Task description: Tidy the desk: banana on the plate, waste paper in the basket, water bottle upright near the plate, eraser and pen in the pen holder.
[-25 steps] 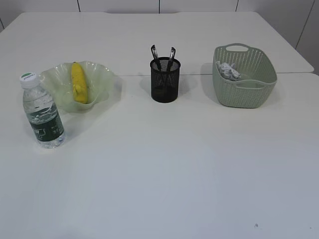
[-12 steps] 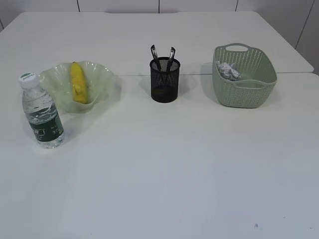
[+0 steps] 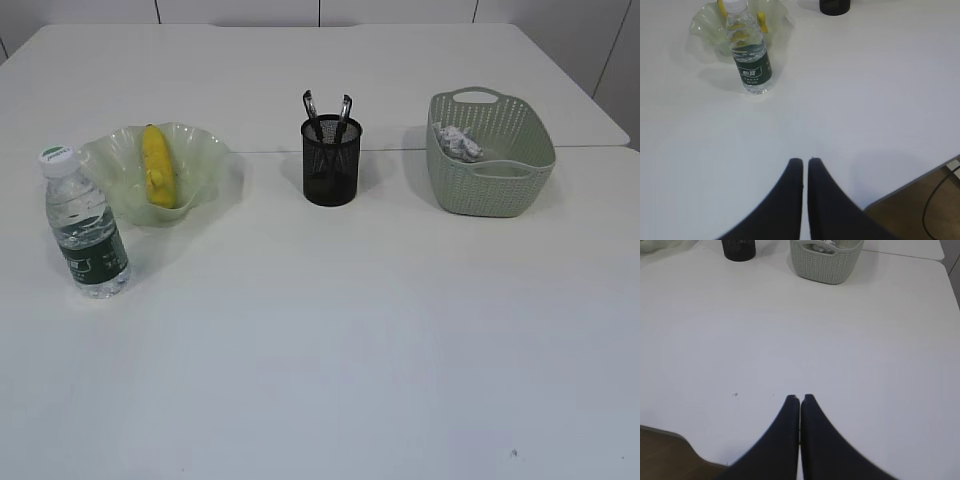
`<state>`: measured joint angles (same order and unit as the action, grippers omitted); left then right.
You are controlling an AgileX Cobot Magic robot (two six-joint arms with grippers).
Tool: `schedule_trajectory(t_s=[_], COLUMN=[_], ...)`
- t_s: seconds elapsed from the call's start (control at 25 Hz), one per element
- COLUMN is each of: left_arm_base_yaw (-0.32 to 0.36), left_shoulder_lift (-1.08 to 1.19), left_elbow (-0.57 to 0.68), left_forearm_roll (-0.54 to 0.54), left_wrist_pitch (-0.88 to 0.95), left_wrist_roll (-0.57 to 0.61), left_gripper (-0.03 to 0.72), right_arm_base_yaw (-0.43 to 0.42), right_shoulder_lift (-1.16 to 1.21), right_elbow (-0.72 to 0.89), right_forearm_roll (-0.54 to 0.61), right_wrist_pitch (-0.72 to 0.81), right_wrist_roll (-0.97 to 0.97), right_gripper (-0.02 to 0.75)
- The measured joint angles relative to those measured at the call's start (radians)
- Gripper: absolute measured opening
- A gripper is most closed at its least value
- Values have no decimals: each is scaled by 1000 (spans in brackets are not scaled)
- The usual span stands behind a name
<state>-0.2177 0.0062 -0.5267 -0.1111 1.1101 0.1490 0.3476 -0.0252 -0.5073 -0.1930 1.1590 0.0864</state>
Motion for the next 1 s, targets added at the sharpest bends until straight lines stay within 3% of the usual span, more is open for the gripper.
schedule_trajectory(t_s=[0.32,0.6,1.0], left_arm_base_yaw=[14,150,229], left_shoulder_lift=[0,0,0], left_elbow=[0,0,0], left_forearm_roll=[0,-4,-7], left_wrist_pitch=[0,0,0], left_wrist_roll=[0,0,0], left_gripper=[-1,-1,-1], right_arm_base_yaw=[-14,-165,-286], right_shoulder_lift=[0,0,0], right_elbow=[0,0,0], right_forearm_roll=[0,0,0], right_wrist_pitch=[0,0,0], right_wrist_roll=[0,0,0], right_gripper=[-13,-13,-13])
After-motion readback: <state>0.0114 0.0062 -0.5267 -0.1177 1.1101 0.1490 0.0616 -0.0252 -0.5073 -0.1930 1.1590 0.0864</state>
